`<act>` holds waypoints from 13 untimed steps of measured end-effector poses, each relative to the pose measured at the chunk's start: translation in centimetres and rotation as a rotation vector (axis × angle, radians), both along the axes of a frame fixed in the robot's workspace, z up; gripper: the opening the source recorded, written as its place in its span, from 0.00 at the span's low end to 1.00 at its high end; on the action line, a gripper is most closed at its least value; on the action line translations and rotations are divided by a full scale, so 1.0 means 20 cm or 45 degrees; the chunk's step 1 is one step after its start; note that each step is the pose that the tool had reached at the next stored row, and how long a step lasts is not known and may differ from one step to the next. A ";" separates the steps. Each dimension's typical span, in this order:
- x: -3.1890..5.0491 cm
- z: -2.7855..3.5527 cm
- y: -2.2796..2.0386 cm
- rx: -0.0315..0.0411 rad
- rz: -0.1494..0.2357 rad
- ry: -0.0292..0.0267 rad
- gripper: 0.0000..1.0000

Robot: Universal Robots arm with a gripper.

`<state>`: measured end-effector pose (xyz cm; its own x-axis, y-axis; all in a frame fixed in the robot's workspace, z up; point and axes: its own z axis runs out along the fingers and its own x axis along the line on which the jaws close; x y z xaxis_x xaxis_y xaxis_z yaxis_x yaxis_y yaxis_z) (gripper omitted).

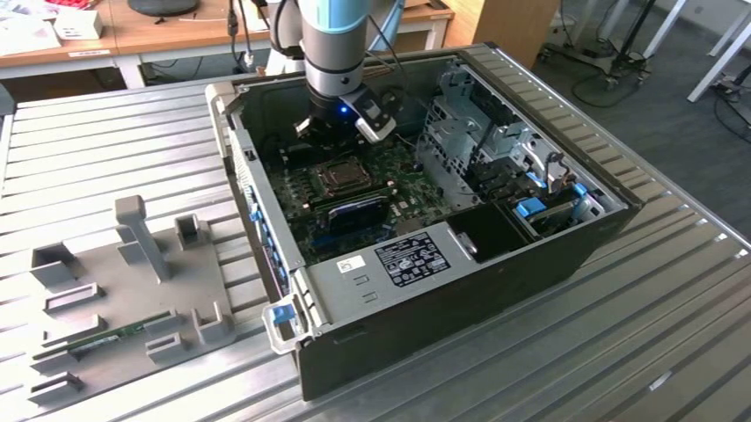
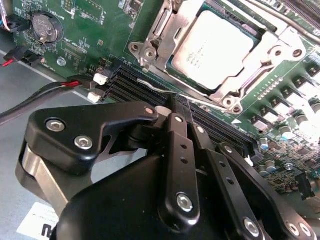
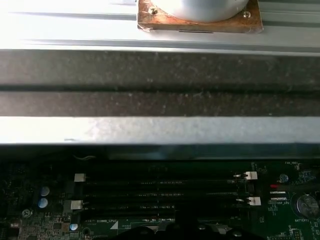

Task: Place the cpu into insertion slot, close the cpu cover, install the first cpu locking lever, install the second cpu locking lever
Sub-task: 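Install the first cpu locking lever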

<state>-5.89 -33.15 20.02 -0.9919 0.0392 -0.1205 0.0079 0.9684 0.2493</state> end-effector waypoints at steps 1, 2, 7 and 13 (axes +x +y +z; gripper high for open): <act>0.001 -0.001 0.000 0.0001 0.000 0.0000 0.10; 0.003 -0.002 0.000 0.0003 0.000 -0.0001 0.10; 0.006 -0.004 0.000 0.0005 0.000 -0.0003 0.10; 0.007 -0.011 0.000 0.0002 0.000 0.0000 0.10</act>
